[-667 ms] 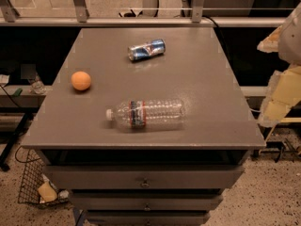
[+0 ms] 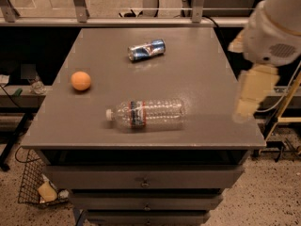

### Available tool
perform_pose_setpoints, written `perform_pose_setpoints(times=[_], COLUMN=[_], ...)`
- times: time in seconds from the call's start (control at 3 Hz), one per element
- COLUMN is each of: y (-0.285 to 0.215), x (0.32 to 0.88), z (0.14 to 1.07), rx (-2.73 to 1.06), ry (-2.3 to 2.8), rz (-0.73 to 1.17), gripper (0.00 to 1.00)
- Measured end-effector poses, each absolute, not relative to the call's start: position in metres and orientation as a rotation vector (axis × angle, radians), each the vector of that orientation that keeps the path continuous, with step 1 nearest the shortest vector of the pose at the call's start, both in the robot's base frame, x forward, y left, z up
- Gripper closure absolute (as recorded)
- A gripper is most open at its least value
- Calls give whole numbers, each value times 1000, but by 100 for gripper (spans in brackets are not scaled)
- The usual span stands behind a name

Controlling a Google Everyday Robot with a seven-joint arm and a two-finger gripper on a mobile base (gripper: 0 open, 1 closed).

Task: Place water bottle upright

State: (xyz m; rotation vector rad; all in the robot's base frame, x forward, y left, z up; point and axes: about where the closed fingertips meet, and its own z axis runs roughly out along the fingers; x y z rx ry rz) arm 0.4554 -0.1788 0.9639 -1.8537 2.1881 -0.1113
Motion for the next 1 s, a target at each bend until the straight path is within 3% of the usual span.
perform_pose_setpoints(times=[0.67,1.0], y=[-64,-34], x=[480,483], z=[911,886], rx=[-2244,-2366], ry=[2040,2016], rz=[-114,-80], gripper=[0,0])
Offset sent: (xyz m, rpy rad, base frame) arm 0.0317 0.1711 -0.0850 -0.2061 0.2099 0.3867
